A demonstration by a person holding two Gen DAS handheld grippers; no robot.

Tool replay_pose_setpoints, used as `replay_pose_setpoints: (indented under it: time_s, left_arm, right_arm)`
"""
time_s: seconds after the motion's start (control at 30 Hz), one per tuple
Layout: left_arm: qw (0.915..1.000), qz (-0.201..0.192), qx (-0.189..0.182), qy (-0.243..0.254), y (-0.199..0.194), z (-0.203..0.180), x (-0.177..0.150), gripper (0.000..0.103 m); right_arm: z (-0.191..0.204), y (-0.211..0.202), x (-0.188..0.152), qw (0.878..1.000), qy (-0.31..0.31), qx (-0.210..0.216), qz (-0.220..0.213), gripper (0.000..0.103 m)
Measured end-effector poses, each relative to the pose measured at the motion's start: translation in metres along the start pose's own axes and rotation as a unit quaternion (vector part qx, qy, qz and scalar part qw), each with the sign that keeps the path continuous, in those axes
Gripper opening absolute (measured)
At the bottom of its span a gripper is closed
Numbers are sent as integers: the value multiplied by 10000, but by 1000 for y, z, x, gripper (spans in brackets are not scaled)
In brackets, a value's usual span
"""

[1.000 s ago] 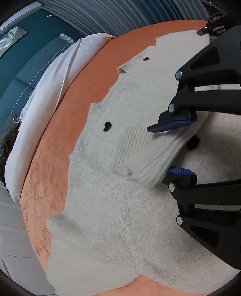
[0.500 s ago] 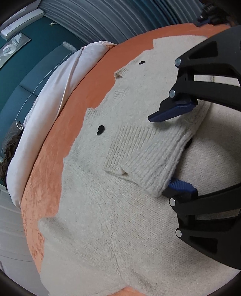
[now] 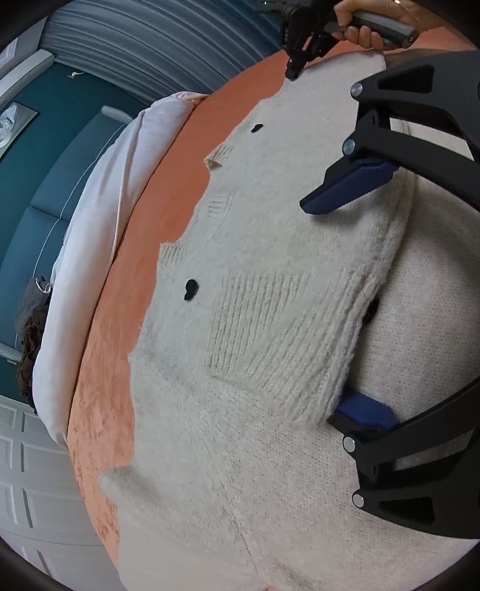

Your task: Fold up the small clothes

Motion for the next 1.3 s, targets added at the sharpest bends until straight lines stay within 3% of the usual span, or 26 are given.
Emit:
replay_pose_setpoints:
  time_s: [0.1, 0.17, 0.2, 0.27, 0.37, 0.47, 0.53, 0.63, 0.7, 0.77, 0.87, 0.93, 1.0, 1.1, 1.13, 1.17, 1.2, 1.27, 1.3]
  left_arm:
    - [10000, -10, -37, -8, 0, 0, -1, 88]
    - [10000, -6, -38, -13, 0, 1, -1, 88]
    - [10000, 2, -40, -22, 0, 1, -1, 88]
    - [9999, 18, -72, -93, -3, 2, 1, 88]
    - [9979, 15, -264, -584, -21, 12, 9, 88]
    - [9923, -280, -281, -1174, -59, 48, 25, 94]
    - [9873, -500, 34, -1508, -86, 94, 43, 97]
    - [9728, -734, 693, -2082, -120, 182, 74, 98]
    - [9562, -906, 1129, -2544, -142, 248, 92, 98]
    - [9346, -1017, 1563, -3030, -160, 309, 103, 98]
    - [9079, -967, 1868, -3626, -168, 374, 107, 98]
    - [9005, -833, 1777, -3881, -159, 394, 106, 98]
    - [9034, -875, 2031, -3675, -155, 392, 115, 98]
    - [9216, -581, 2357, -3030, -136, 382, 131, 96]
    - [9308, -540, 2328, -2765, -131, 378, 139, 78]
    - [9381, -456, 2239, -2603, -131, 378, 143, 49]
    - [9435, -329, 2074, -2564, -124, 376, 145, 39]
    - [9441, -317, 1919, -2660, -126, 375, 149, 13]
    - [9450, -355, 1756, -2736, -128, 370, 153, 12]
  right_arm:
    - [28, -29, -43, 9958, -819, 387, 129, 13]
    - [18, -30, -73, 9919, -1238, 108, 242, 16]
    - [5, -25, -81, 9914, -1279, -103, 271, 5]
    - [-7, -40, -85, 9957, -928, -27, 40, 2]
    - [7, -72, -102, 9977, -665, -18, -160, 20]
    - [32, -95, -148, 9941, -1072, 103, -95, 25]
    - [47, -99, -180, 9895, -1436, 143, 36, 28]
    - [50, -107, -220, 9838, -1779, 203, 104, 36]
    - [49, -105, -236, 9824, -1857, 157, 110, 50]
    - [48, -104, -245, 9800, -1990, 34, -18, 51]
    - [53, -102, -250, 9753, -2205, 60, 88, 68]
    - [57, -99, -254, 9718, -2356, 52, 88, 75]
    - [63, -95, -258, 9691, -2465, 22, 111, 81]
    - [64, -93, -263, 9660, -2583, -21, 107, 85]
    - [65, -93, -263, 9654, -2604, -30, 104, 85]
    - [65, -93, -265, 9651, -2617, -40, 100, 86]
    - [65, -93, -265, 9648, -2629, -43, 98, 87]
    - [65, -92, -265, 9644, -2643, -55, 92, 87]
    - [65, -91, -265, 9643, -2648, -55, 87, 87]
Point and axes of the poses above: each gripper's, at about its wrist camera, not at the fingertips, and y roughly the way its jaws point, z to its left, x to its top, the point moved 8 cm from there along y, roughly the way its jaws point, and after that the axes turned 6 degrees about -x, right-handed, at the moved point
